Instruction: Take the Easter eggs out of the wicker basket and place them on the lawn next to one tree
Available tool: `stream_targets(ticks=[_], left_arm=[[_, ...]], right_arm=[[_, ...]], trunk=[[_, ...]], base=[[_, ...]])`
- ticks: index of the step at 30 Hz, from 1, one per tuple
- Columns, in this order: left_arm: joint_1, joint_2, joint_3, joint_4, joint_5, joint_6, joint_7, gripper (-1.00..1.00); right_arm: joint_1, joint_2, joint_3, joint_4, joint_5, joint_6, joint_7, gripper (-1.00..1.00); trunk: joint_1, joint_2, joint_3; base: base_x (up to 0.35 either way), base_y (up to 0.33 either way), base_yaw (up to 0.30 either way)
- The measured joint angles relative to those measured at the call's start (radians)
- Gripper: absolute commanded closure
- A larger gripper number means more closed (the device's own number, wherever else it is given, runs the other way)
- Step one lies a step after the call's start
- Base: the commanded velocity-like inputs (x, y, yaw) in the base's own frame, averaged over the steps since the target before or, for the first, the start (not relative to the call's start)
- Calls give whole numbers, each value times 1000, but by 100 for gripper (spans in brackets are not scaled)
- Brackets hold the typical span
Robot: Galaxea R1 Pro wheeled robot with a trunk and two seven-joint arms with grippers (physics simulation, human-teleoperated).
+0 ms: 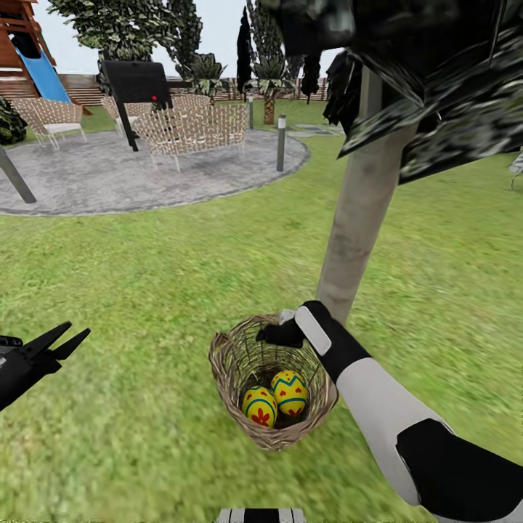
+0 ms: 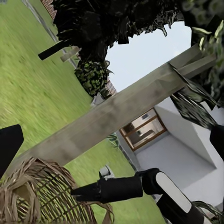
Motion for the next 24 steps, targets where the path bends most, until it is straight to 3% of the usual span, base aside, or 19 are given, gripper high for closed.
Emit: stream_targets(ticks=[7, 13, 24], left_arm=[[0, 0, 2, 4, 0, 0, 0, -100], [0, 0, 3, 4, 0, 0, 0, -100], [0, 0, 3, 4, 1, 0, 0, -100]], right_arm=[[4, -2, -16, 2, 1, 0, -3, -100], [8, -2, -106, 34, 2, 0, -7, -100], [8, -5, -114, 55, 4, -3, -6, -100]], trunk=[[2, -1, -19], [3, -2, -27], [7, -4, -58]], base=[[0, 0, 0], [0, 0, 0], [0, 0, 0]])
